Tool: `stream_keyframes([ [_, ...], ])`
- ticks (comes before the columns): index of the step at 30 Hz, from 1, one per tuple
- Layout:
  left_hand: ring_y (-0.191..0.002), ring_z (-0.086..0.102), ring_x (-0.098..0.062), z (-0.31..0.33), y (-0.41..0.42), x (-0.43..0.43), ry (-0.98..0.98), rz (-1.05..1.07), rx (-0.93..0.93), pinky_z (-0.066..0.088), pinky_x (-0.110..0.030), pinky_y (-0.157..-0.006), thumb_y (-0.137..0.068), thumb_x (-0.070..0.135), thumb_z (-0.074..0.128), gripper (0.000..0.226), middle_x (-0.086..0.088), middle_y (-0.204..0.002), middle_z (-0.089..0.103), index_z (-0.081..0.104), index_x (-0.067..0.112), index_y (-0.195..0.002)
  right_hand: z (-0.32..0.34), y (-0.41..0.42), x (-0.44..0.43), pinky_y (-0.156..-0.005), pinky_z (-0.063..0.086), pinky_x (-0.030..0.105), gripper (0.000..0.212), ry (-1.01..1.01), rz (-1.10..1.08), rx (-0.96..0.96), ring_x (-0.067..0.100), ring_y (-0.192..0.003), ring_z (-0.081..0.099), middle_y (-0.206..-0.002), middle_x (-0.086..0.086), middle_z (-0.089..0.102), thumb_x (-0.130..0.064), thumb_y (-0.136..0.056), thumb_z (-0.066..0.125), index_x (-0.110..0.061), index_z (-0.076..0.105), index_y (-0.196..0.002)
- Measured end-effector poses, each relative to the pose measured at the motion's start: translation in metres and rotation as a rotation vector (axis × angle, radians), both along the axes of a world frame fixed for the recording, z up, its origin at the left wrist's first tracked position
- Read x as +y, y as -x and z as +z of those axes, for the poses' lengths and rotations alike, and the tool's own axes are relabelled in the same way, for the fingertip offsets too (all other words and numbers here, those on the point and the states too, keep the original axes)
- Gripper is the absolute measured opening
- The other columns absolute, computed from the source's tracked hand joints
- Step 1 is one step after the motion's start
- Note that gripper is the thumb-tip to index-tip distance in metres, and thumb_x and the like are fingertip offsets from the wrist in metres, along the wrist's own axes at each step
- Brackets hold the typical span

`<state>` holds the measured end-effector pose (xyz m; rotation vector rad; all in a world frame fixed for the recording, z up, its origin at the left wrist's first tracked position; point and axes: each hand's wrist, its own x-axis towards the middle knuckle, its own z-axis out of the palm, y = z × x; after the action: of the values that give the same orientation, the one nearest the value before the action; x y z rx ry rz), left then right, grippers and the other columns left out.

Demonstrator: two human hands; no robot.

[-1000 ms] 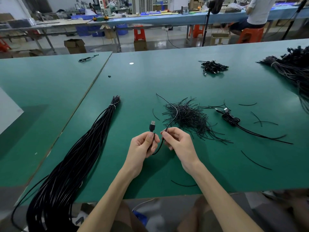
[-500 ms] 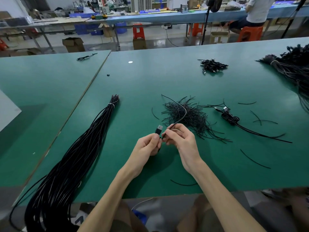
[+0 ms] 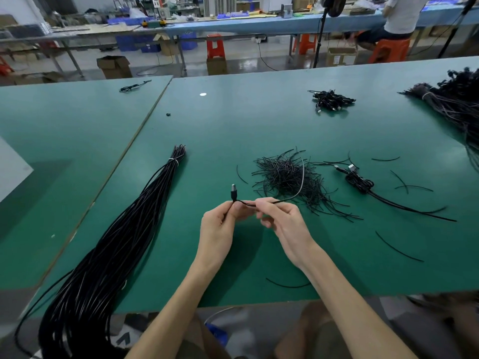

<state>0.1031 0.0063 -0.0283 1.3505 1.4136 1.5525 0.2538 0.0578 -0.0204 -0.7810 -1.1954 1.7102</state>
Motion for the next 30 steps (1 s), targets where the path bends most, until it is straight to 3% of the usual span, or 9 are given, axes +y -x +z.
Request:
stream_keyframes([
  [4, -0.104, 0.075, -0.025, 0.002, 0.004, -0.002, 0.053, -0.003, -0.227, 0.058, -0.032, -0.095, -0.104, 0.015, 0.056, 0.023, -0.008, -0.106, 0.079, 0.077, 0.008, -0.112, 0.0, 0.002, -0.001, -0.062, 0.039, 0.018, 0.014, -0.089, 0.018, -0.067, 0.007, -0.072, 0.048, -0.09, -0.001, 0.062, -0.018, -0.095, 0.071, -0.011, 0.083, -0.097],
  [9, -0.118, 0.068, -0.033, 0.007, 0.005, -0.002, 0.04, -0.089, -0.482, 0.054, -0.037, -0.103, -0.102, 0.02, 0.055, 0.033, -0.018, -0.122, 0.073, 0.07, -0.004, -0.118, -0.001, 0.004, -0.004, -0.063, 0.042, 0.016, 0.015, -0.154, 0.03, -0.16, 0.006, -0.068, 0.05, -0.075, -0.005, 0.064, -0.023, -0.098, 0.068, -0.026, 0.083, -0.098],
  [14, -0.126, 0.063, -0.031, 0.012, 0.009, 0.0, 0.069, -0.264, -0.776, 0.054, -0.031, -0.098, -0.103, 0.024, 0.05, 0.036, -0.02, -0.134, 0.066, 0.07, 0.001, -0.123, 0.002, 0.01, -0.007, -0.059, 0.042, 0.017, 0.023, -0.232, 0.073, -0.223, 0.009, -0.061, 0.052, -0.065, 0.002, 0.059, -0.026, -0.101, 0.065, -0.028, 0.08, -0.084],
  [18, -0.116, 0.067, -0.023, 0.01, 0.013, 0.0, 0.082, -0.3, -0.78, 0.054, -0.031, -0.097, -0.102, 0.031, 0.055, 0.032, -0.014, -0.125, 0.071, 0.077, 0.011, -0.113, 0.001, 0.009, -0.005, -0.061, 0.039, 0.018, 0.025, -0.206, 0.068, -0.246, 0.008, -0.063, 0.047, -0.063, -0.004, 0.054, -0.034, -0.098, 0.067, -0.015, 0.079, -0.087],
  [20, -0.118, 0.067, -0.025, 0.01, 0.013, 0.0, 0.081, -0.33, -0.811, 0.055, -0.031, -0.095, -0.101, 0.031, 0.057, 0.027, -0.009, -0.11, 0.073, 0.077, 0.012, -0.101, 0.001, 0.007, -0.006, -0.06, 0.038, 0.014, 0.019, -0.19, 0.075, -0.236, 0.006, -0.064, 0.047, -0.064, -0.008, 0.055, -0.033, -0.097, 0.069, -0.021, 0.082, -0.092],
  [22, -0.107, 0.069, -0.024, 0.011, 0.014, 0.001, 0.073, -0.31, -0.837, 0.055, -0.032, -0.091, -0.105, 0.026, 0.051, 0.029, -0.007, -0.096, 0.07, 0.073, 0.013, -0.092, 0.002, 0.006, -0.006, -0.06, 0.039, 0.012, 0.017, -0.193, 0.078, -0.219, 0.005, -0.065, 0.049, -0.066, -0.012, 0.061, -0.031, -0.098, 0.068, -0.024, 0.081, -0.091],
  [26, -0.063, 0.057, -0.011, 0.014, 0.021, 0.001, 0.025, -0.235, -1.113, 0.057, -0.03, -0.086, -0.097, 0.005, 0.052, 0.015, 0.004, -0.078, 0.057, 0.065, 0.011, -0.094, 0.002, 0.002, -0.005, -0.061, 0.042, 0.017, 0.025, -0.128, 0.051, -0.139, 0.008, -0.066, 0.051, -0.071, -0.001, 0.062, -0.026, -0.102, 0.059, -0.018, 0.079, -0.09],
  [28, -0.058, 0.048, -0.009, 0.014, 0.024, 0.0, 0.008, -0.236, -1.248, 0.058, -0.027, -0.079, -0.098, 0.004, 0.049, 0.012, 0.006, -0.072, 0.049, 0.06, 0.009, -0.098, 0.001, 0.003, -0.004, -0.063, 0.044, 0.02, 0.023, -0.098, 0.039, -0.132, 0.01, -0.065, 0.052, -0.075, 0.001, 0.064, -0.023, -0.104, 0.058, -0.014, 0.077, -0.094],
  [30, -0.059, 0.048, -0.009, 0.017, 0.025, 0.0, 0.008, -0.235, -1.323, 0.057, -0.026, -0.076, -0.106, 0.005, 0.04, 0.028, 0.005, -0.072, 0.046, 0.065, 0.008, -0.092, -0.001, 0.005, -0.004, -0.062, 0.045, 0.019, 0.022, -0.104, 0.015, -0.17, 0.01, -0.064, 0.054, -0.076, 0.001, 0.068, -0.023, -0.105, 0.058, -0.012, 0.075, -0.095],
])
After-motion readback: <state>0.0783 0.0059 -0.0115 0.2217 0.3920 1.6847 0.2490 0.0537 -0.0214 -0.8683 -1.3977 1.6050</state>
